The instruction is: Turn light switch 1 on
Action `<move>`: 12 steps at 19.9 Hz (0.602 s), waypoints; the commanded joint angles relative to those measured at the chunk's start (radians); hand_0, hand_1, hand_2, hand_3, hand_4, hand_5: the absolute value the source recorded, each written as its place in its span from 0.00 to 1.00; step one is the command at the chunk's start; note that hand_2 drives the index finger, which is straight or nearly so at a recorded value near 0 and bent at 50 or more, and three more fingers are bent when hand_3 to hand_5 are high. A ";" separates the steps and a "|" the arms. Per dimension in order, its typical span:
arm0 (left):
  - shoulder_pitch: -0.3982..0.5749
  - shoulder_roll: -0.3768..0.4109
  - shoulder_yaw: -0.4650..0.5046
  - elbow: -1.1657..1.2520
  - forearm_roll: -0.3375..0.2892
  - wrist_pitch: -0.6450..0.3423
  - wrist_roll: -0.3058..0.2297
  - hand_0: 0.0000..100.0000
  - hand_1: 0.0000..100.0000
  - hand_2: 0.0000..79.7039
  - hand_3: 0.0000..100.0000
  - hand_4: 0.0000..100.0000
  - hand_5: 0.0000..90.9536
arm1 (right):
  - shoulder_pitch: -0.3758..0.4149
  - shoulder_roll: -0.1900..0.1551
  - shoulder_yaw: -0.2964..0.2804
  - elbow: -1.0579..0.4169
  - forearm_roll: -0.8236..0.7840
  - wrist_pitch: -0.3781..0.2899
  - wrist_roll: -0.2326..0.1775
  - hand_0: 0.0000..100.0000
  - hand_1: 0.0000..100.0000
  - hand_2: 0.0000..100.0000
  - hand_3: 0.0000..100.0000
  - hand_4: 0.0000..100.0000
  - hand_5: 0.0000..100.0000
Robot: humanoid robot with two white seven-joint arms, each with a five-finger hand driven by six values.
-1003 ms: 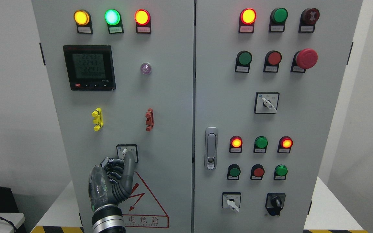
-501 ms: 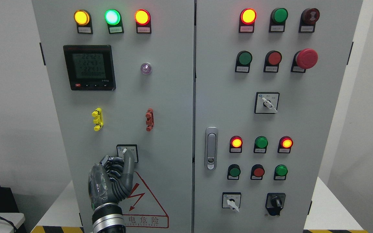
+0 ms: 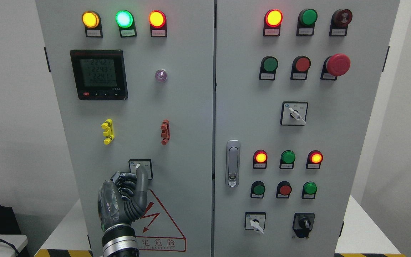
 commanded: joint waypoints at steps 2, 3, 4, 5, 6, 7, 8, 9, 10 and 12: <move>-0.001 0.000 -0.006 0.005 -0.001 0.005 -0.006 0.47 0.28 0.71 0.83 0.86 0.87 | 0.000 0.000 0.000 0.000 -0.018 0.000 -0.001 0.12 0.39 0.00 0.00 0.00 0.00; -0.001 0.001 -0.006 0.005 -0.001 0.005 -0.006 0.48 0.28 0.71 0.83 0.86 0.87 | 0.000 0.000 0.000 0.000 -0.017 0.000 -0.003 0.12 0.39 0.00 0.00 0.00 0.00; -0.001 0.000 -0.006 0.005 -0.002 0.005 -0.006 0.48 0.27 0.71 0.83 0.87 0.87 | 0.000 0.000 0.000 -0.001 -0.018 0.000 -0.003 0.12 0.39 0.00 0.00 0.00 0.00; -0.001 0.000 -0.006 0.005 -0.002 0.005 -0.006 0.49 0.27 0.71 0.83 0.87 0.87 | 0.000 0.000 0.000 0.000 -0.018 0.000 -0.003 0.12 0.39 0.00 0.00 0.00 0.00; -0.001 0.000 -0.006 0.005 -0.002 0.005 -0.006 0.49 0.26 0.71 0.83 0.87 0.87 | 0.000 0.000 0.000 0.000 -0.017 0.000 -0.003 0.12 0.39 0.00 0.00 0.00 0.00; -0.001 0.001 -0.007 0.005 -0.002 0.005 -0.006 0.50 0.26 0.71 0.83 0.87 0.87 | 0.000 0.000 0.000 -0.001 -0.017 0.000 -0.003 0.12 0.39 0.00 0.00 0.00 0.00; -0.001 0.001 -0.007 0.005 -0.004 0.005 -0.006 0.50 0.25 0.71 0.83 0.87 0.87 | 0.000 0.000 0.000 0.000 -0.018 0.000 -0.003 0.12 0.39 0.00 0.00 0.00 0.00; -0.002 0.000 -0.007 0.005 -0.004 0.005 -0.006 0.51 0.25 0.71 0.83 0.87 0.87 | 0.000 0.000 0.000 0.000 -0.017 0.000 -0.003 0.12 0.39 0.00 0.00 0.00 0.00; -0.001 0.001 -0.007 0.005 -0.004 0.005 -0.006 0.51 0.25 0.71 0.83 0.87 0.87 | 0.000 0.000 0.000 -0.001 -0.017 0.000 -0.003 0.12 0.39 0.00 0.00 0.00 0.00; -0.002 0.000 -0.006 0.005 -0.002 0.005 -0.006 0.51 0.25 0.71 0.83 0.87 0.87 | 0.000 0.000 0.000 0.000 -0.018 0.000 -0.003 0.12 0.39 0.00 0.00 0.00 0.00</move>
